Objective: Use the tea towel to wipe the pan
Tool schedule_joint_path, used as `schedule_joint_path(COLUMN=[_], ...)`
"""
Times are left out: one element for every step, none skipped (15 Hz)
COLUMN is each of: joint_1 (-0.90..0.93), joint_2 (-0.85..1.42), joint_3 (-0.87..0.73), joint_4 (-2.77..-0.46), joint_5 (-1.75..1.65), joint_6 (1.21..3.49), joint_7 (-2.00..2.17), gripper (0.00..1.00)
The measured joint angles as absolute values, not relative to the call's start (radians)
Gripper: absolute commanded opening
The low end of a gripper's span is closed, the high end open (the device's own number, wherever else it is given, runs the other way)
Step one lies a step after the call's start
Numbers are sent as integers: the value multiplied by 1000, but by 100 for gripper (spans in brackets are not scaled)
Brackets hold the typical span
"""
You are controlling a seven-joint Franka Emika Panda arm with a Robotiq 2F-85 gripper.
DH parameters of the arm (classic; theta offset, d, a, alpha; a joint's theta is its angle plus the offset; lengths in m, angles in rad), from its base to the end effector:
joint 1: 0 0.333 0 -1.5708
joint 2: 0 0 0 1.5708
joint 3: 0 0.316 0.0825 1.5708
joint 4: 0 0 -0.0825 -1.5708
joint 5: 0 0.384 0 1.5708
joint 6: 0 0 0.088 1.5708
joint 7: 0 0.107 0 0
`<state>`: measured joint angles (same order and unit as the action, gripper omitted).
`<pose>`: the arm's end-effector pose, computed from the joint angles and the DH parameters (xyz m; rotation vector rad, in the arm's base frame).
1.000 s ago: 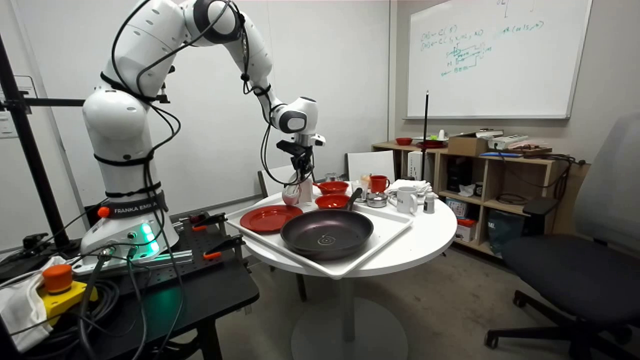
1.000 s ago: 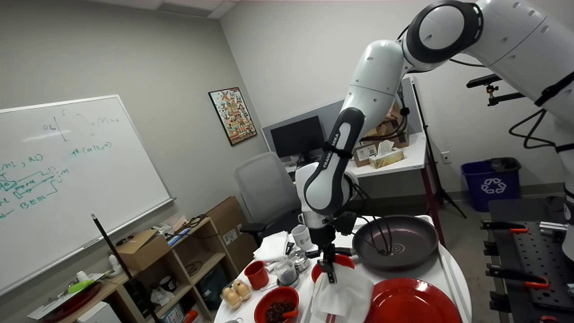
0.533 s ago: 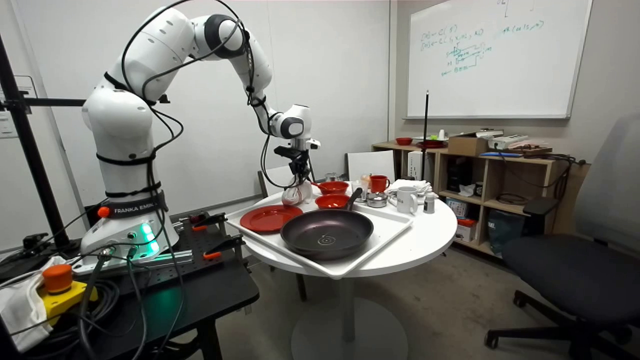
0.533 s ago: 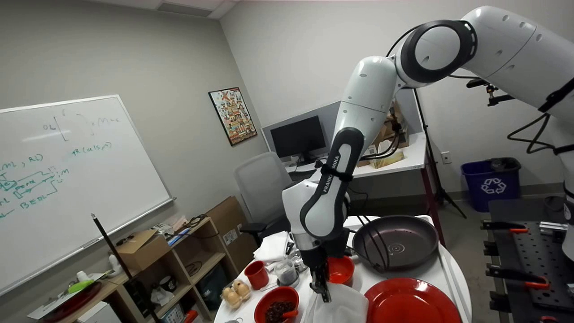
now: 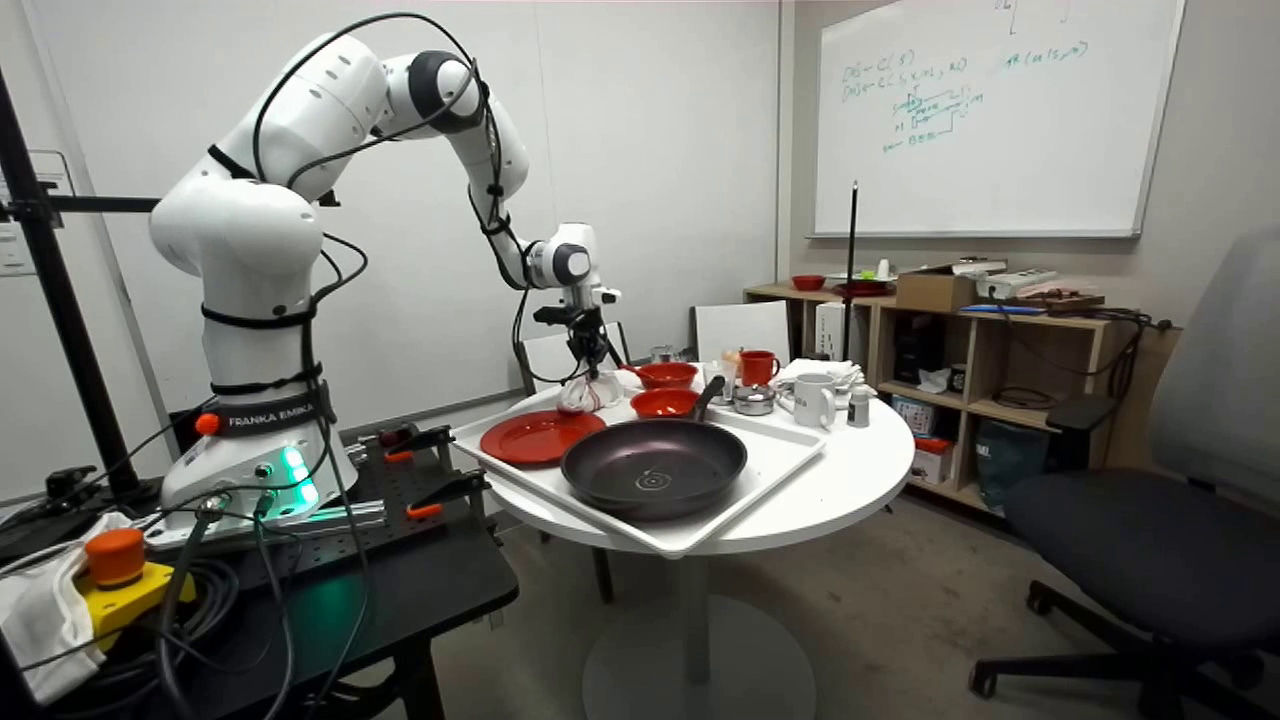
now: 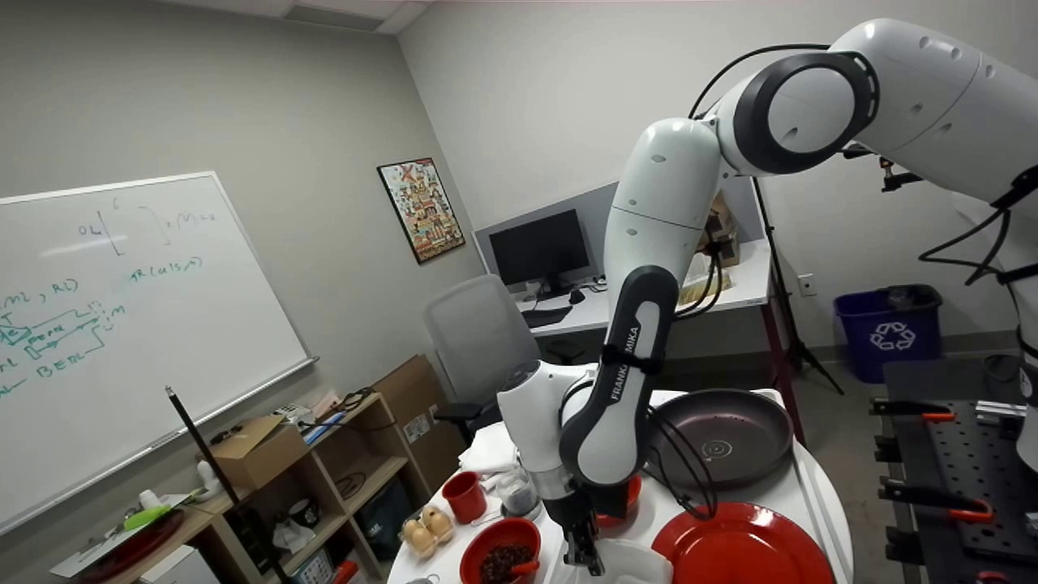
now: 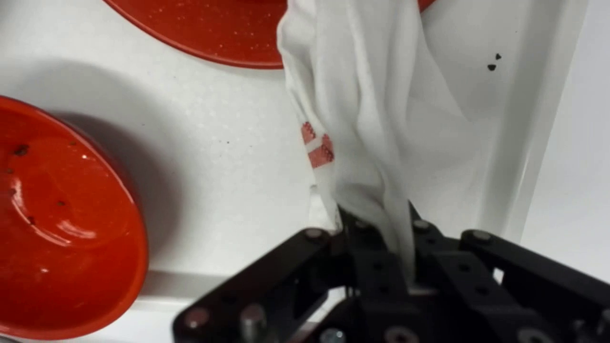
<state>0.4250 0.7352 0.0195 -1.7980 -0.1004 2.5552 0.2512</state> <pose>0.5871 0.2804 0.1391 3.0794 0.4200 0.0559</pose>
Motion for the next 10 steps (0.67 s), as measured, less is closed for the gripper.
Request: schedule_joint_path(joint_1=[441,454,465,472,477,475,474,473,473,473], joint_2=[741,746,749,752,755,755,755,755,755,755], joint_3=[5,-9,-22,-31,-38,-38,-36,-36,-36,-36], joint_4=[-1792,-1788,-1784,-1780,-1776,-1776,-1776,-1776,-1776,-1776], joint_5=[-120,-136,-150,-161,-170,-170,-170,-170,-170,-170], joint_6=[2553,2552,2550,2549,2548,2548,2548,2548,2548,2548], joint_7=[275,297,315,331,342,344,344,344,344,344], gripper=[5,5,5,5,8,8,8,8,8,8])
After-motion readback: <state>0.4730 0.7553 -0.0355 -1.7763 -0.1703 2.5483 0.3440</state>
